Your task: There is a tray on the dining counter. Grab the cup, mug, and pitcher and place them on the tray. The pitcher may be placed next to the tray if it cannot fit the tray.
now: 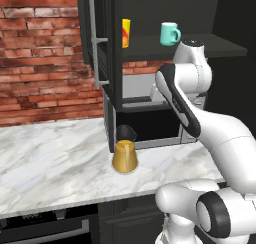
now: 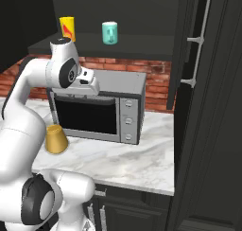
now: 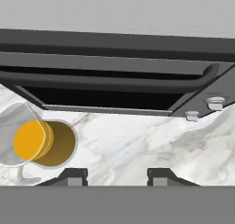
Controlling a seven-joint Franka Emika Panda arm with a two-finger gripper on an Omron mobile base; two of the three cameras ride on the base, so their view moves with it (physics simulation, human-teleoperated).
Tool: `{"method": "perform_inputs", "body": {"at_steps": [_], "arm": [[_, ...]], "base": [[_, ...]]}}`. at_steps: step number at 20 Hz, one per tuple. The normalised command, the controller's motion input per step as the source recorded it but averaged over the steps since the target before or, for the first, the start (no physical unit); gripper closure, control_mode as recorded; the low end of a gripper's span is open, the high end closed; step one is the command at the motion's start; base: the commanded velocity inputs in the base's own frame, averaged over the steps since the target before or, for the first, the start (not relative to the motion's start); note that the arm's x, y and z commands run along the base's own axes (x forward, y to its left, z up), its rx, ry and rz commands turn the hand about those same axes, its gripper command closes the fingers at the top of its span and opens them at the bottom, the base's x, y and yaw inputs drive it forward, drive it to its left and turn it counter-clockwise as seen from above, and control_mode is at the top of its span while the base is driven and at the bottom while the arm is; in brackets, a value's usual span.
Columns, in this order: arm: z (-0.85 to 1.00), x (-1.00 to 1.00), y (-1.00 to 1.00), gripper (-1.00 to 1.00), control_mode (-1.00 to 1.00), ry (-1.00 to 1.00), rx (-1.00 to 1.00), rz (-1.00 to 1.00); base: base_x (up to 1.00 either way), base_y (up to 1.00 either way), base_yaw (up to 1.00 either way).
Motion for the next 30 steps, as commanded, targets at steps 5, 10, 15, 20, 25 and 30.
{"method": "perform_inputs", "body": {"at_steps": [5, 10, 15, 20, 25, 30], "arm": [[0.01, 0.00, 0.09, -1.00, -1.00, 0.01, 0.00, 0.00], [0.28, 0.00, 0.06, -1.00, -1.00, 0.02, 0.05, -0.02], [0.41, -0.09, 0.00, -1.00, -1.00, 0.00, 0.14, -0.08], [0.35, -0.28, 0.04, -1.00, -1.00, -0.03, 0.16, -0.19], [0.17, -0.29, 0.26, -1.00, -1.00, -0.10, 0.07, -0.41], [0.18, -0.11, 0.25, -1.00, -1.00, -0.15, 0.04, -0.41]], "base": [[0.00, 0.00, 0.00], [0.00, 0.00, 0.00], [0.00, 0.00, 0.00], [0.00, 0.00, 0.00], [0.00, 0.00, 0.00], [0.00, 0.00, 0.00]]}}
